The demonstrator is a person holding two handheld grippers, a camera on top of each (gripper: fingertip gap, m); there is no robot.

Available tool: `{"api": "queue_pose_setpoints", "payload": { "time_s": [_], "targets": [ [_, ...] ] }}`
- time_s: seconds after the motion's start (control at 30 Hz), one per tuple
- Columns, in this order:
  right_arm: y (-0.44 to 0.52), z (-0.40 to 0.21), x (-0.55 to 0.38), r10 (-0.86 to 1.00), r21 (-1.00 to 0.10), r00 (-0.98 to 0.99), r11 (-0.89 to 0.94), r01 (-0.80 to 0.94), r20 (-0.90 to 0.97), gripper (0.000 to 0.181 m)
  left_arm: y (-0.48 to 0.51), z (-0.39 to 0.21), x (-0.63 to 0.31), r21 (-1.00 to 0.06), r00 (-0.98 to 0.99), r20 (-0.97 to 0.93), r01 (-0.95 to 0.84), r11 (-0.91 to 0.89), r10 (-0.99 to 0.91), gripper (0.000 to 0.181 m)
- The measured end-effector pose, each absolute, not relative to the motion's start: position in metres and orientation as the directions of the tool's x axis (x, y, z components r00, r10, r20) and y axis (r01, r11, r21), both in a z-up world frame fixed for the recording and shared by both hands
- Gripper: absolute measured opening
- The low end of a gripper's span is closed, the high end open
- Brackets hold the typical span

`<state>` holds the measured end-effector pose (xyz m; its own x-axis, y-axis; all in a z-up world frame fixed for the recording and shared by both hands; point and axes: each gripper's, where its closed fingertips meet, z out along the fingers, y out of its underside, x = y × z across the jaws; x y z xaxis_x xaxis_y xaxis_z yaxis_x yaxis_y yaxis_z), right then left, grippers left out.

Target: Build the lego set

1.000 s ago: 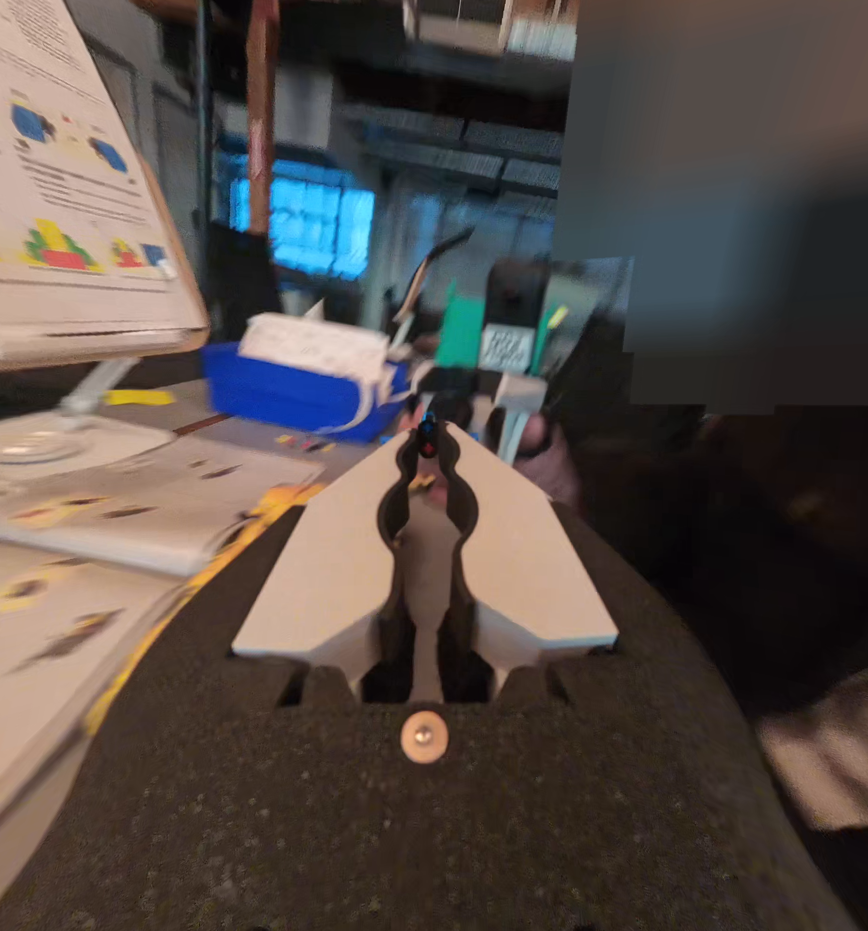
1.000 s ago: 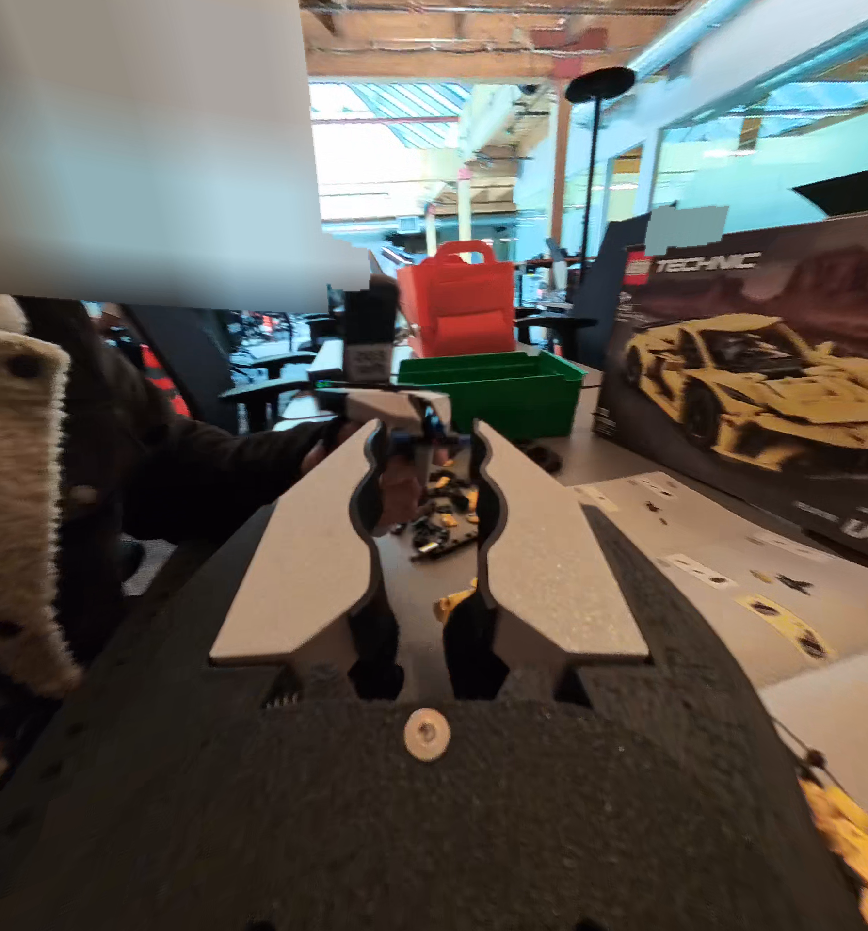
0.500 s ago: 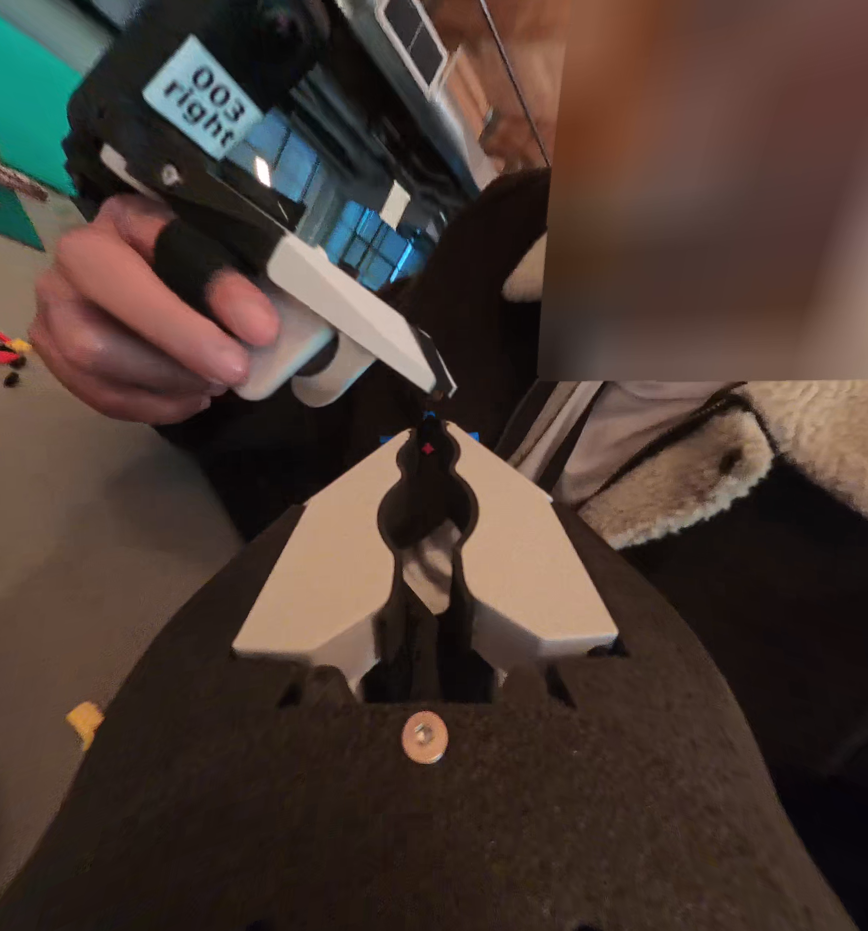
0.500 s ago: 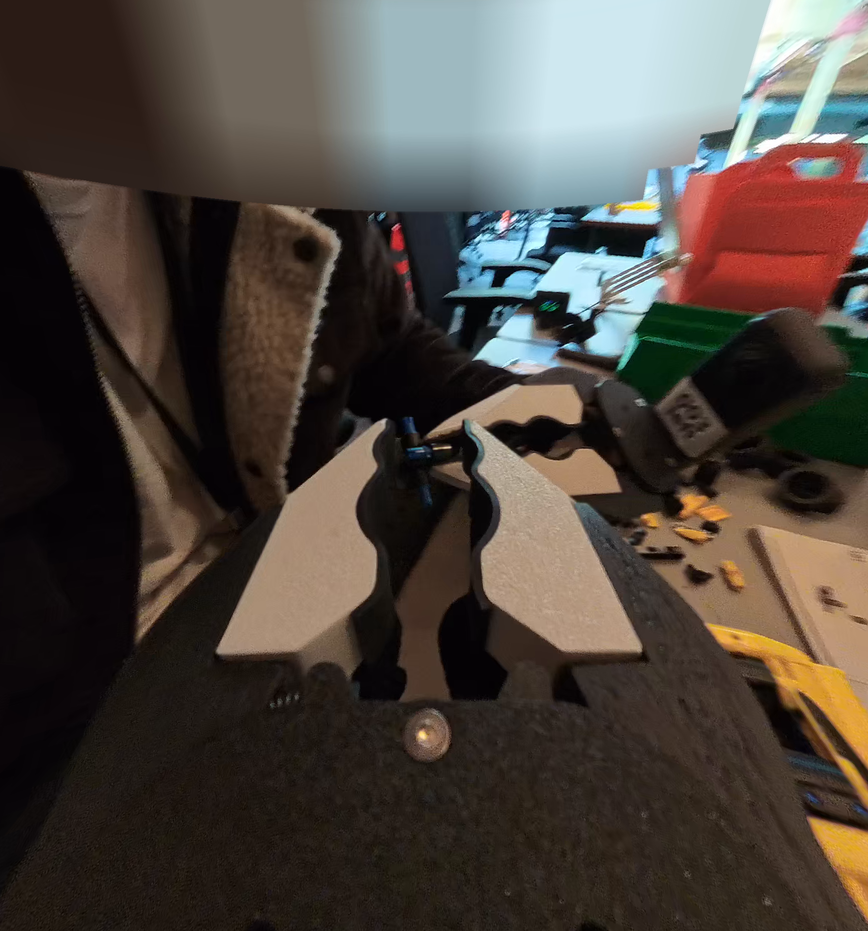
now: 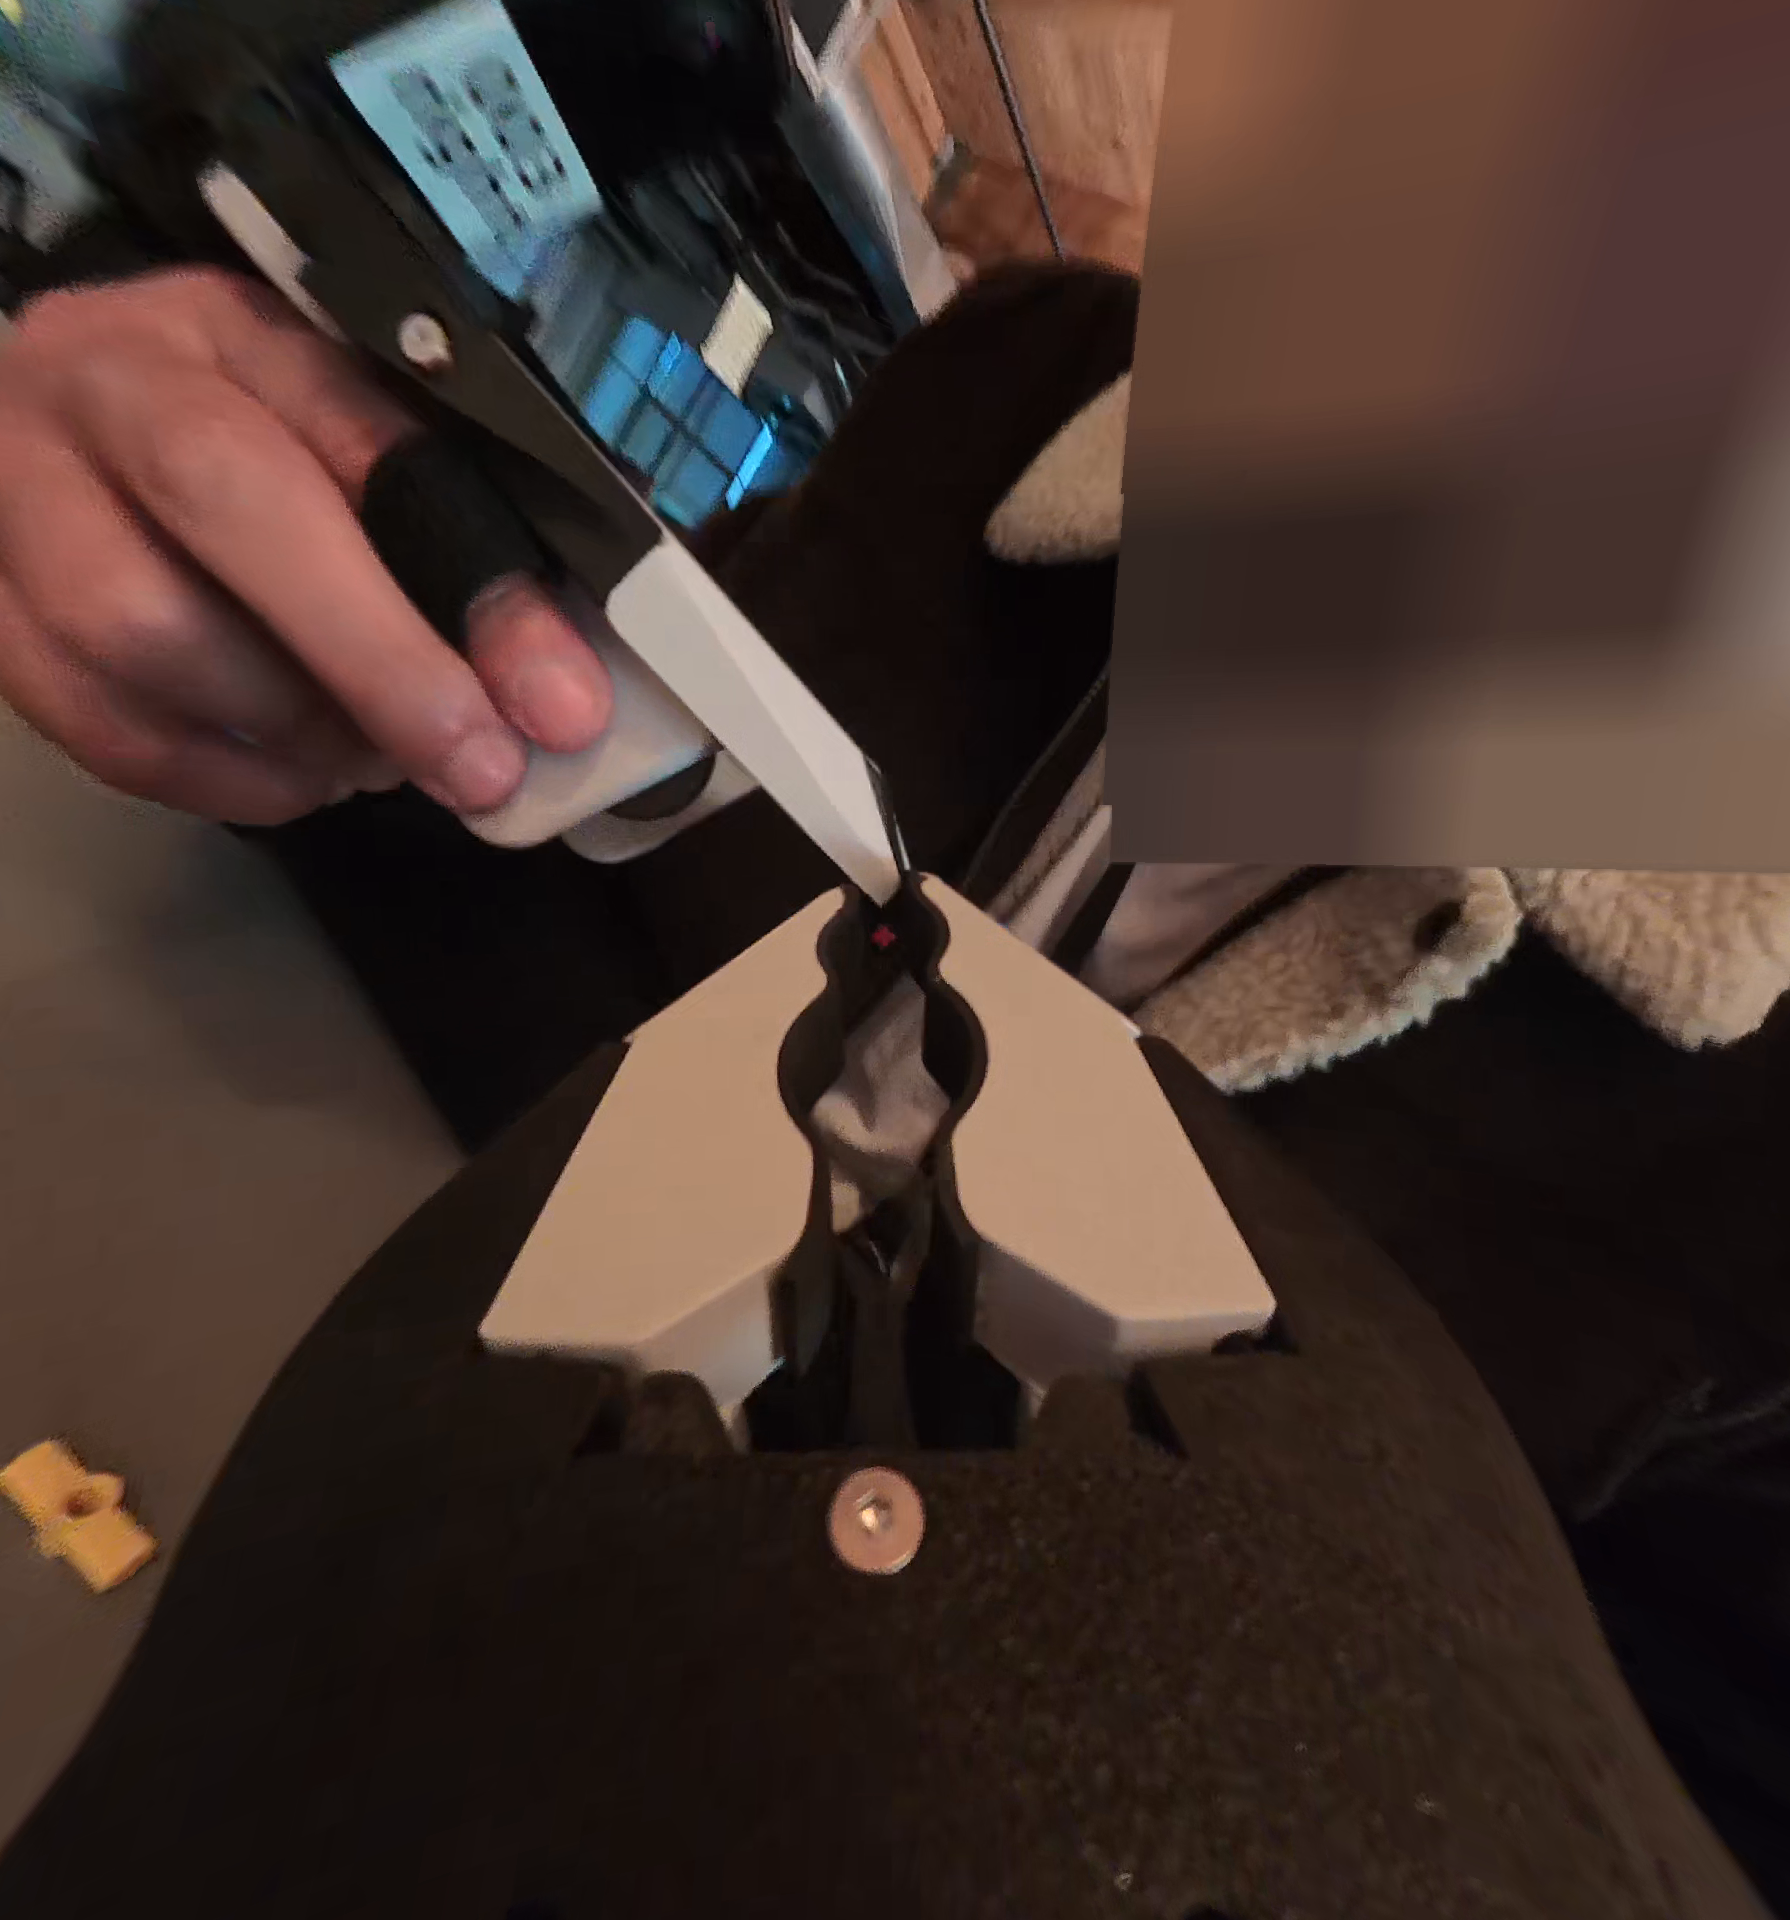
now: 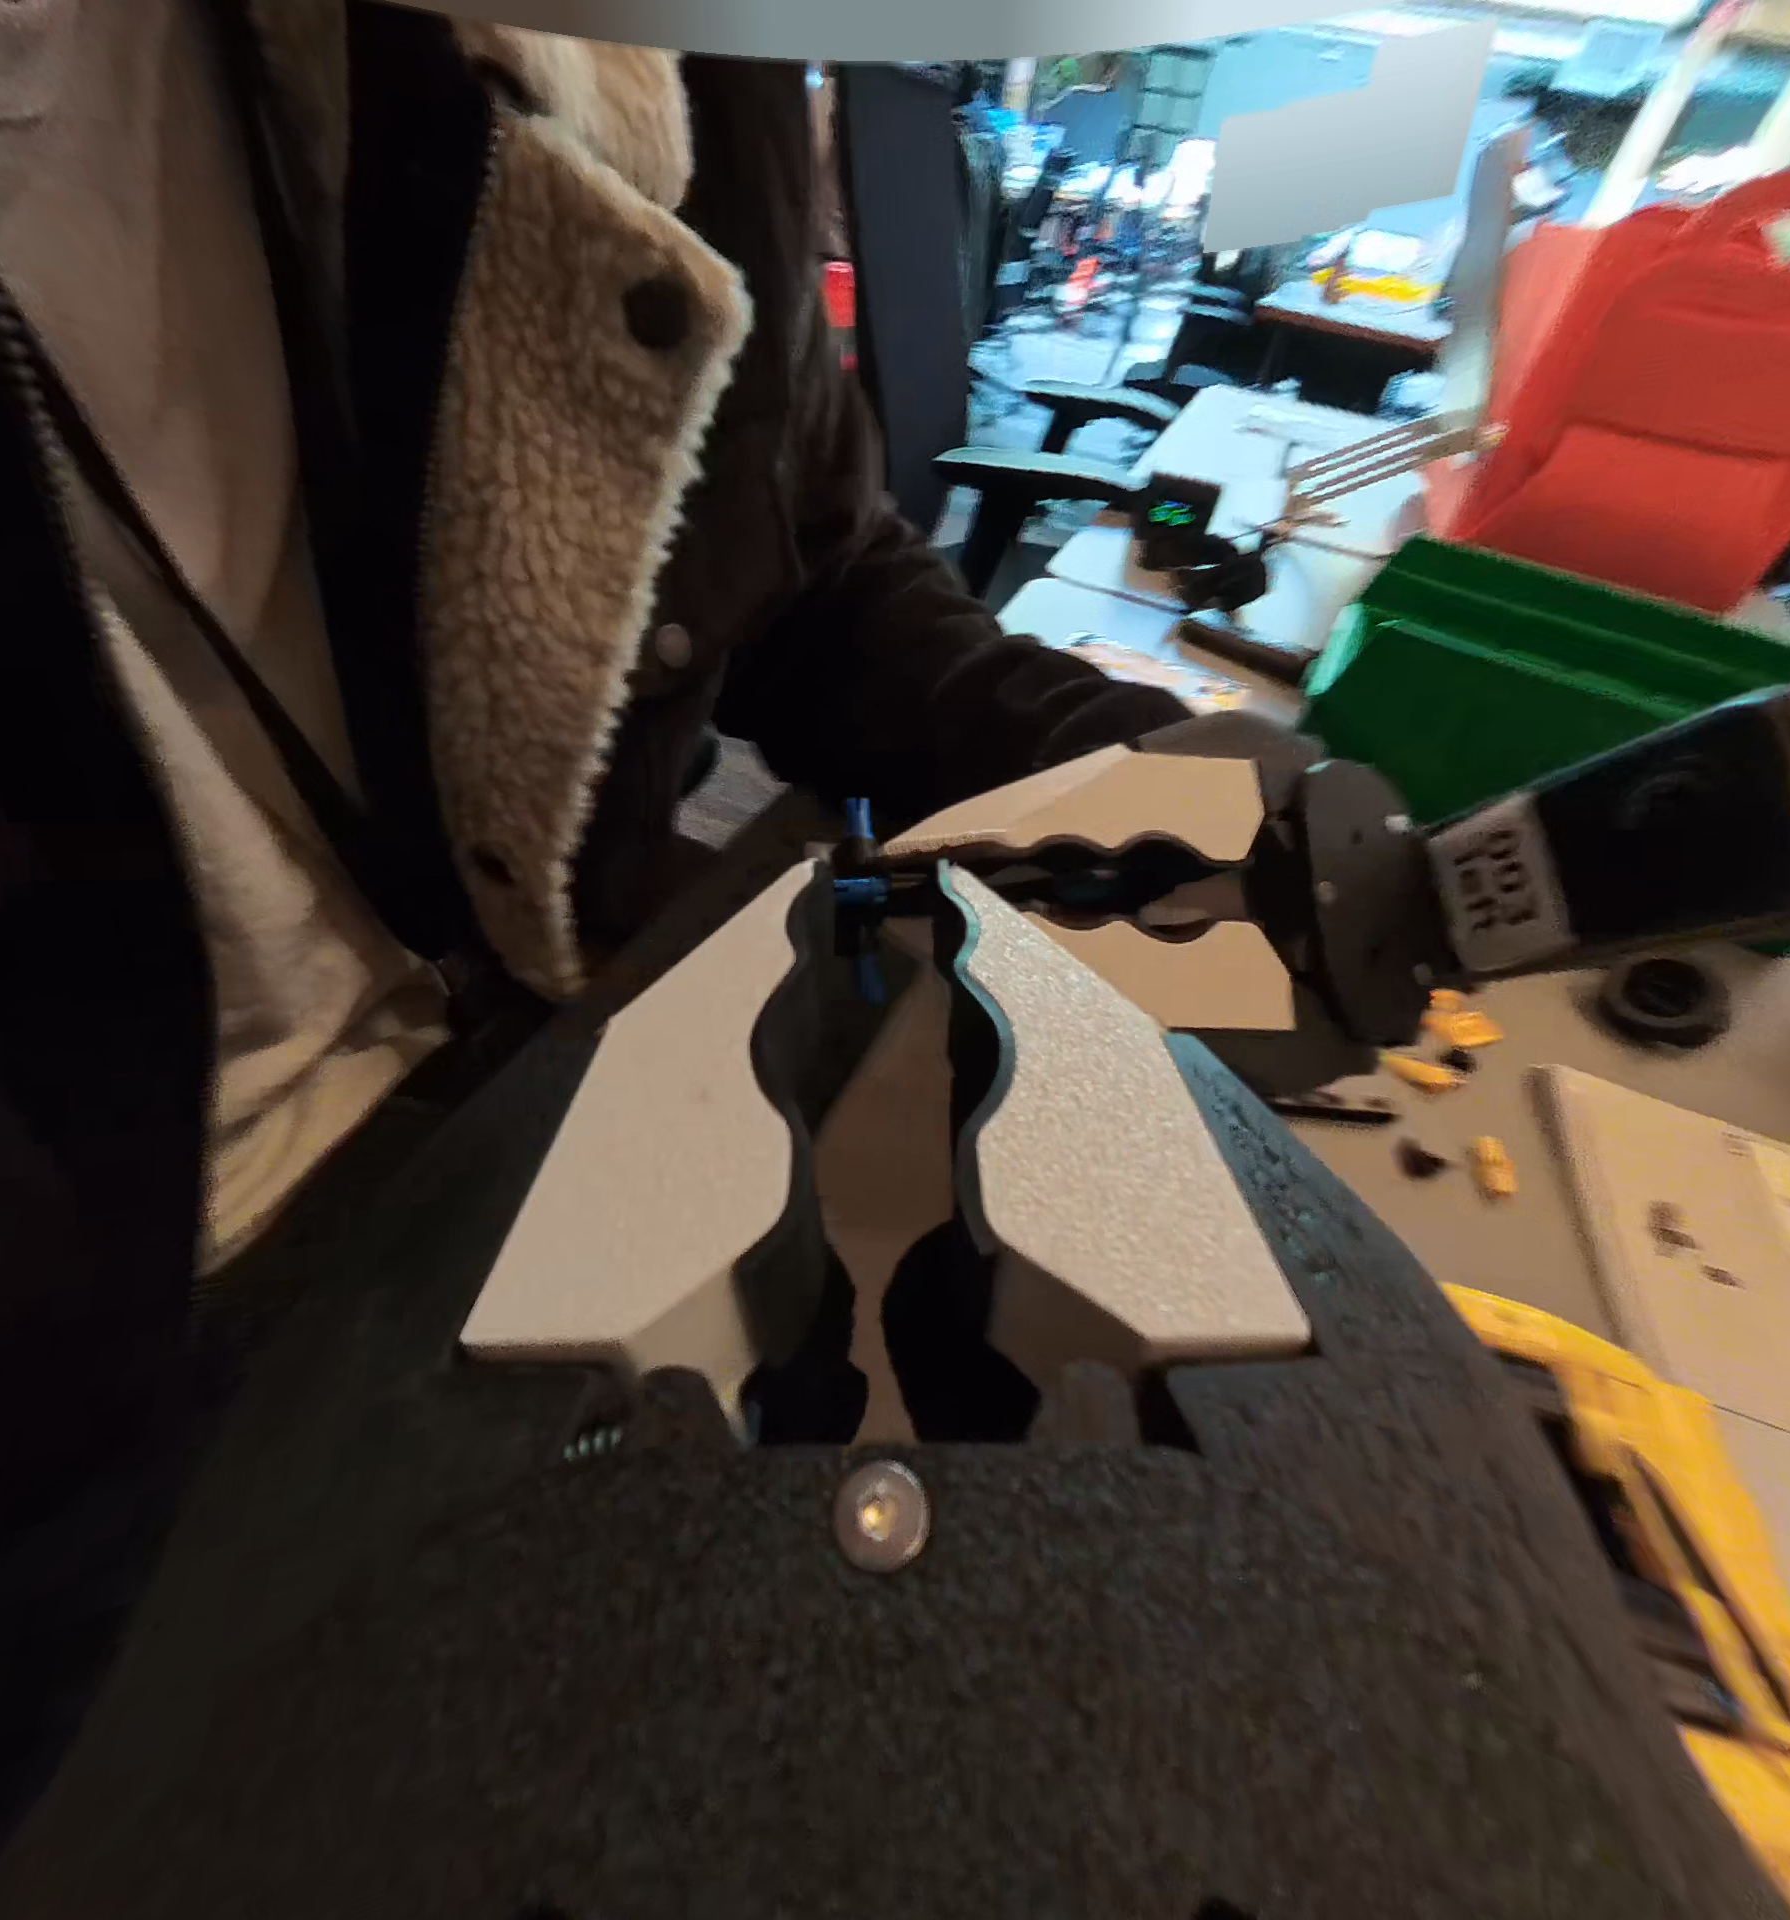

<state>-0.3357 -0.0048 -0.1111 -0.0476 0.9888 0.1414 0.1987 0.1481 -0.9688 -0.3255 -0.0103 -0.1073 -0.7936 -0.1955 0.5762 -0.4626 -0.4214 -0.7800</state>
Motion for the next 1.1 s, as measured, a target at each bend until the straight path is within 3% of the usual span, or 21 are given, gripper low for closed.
{"api": "queue_pose_setpoints", "payload": {
  "time_s": [0.2, 0.43, 1.1],
  "targets": [
    [0.037, -0.101, -0.321, 0.906, -0.913, 0.203, 0.316, 0.257, 0.371, 0.017, 0.038, -0.091, -0.310, -0.702, -0.753, 0.600, -0.336, -0.628, -0.269, 0.010],
    [0.048, -0.092, -0.319, 0.778, -0.835, 0.316, 0.464, 0.295, 0.544, 0.016, 0.050, -0.091, -0.309, -0.698, -0.743, 0.598, -0.298, -0.651, -0.302, 0.010],
    [0.040, -0.095, -0.321, 0.887, -0.919, 0.262, 0.331, 0.212, 0.380, 0.016, 0.038, -0.093, -0.314, -0.760, -0.767, 0.550, -0.296, -0.579, -0.330, 0.006]
  ]
}}
